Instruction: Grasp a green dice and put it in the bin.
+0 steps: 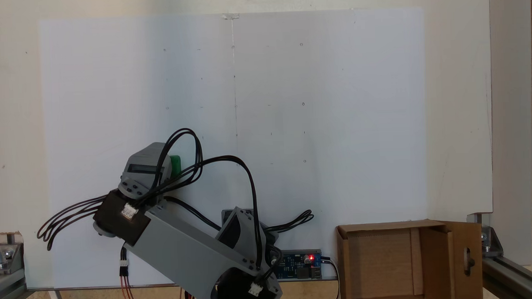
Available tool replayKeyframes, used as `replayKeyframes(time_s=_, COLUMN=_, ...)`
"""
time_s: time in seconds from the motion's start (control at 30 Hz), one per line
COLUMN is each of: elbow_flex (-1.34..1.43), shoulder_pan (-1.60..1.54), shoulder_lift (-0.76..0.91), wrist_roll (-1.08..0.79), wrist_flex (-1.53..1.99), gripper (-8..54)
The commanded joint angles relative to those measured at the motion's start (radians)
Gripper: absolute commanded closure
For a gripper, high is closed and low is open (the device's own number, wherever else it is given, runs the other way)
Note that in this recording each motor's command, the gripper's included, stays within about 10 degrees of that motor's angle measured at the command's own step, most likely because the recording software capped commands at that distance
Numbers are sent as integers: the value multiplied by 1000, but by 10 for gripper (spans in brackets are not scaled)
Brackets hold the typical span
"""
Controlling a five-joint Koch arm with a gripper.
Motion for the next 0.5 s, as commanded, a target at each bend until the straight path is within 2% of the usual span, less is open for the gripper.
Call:
replayKeyframes(time_s=0.0, elbow_flex=-11, shoulder_pan=-6, shoulder_lift=26, wrist_roll=81, wrist_flex=-21, gripper=20)
replayKeyframes(time_s=0.47, elbow_flex=17, shoulder_pan=-23, shoulder_lift=31, wrist_roll=81, wrist_flex=-21, gripper=22)
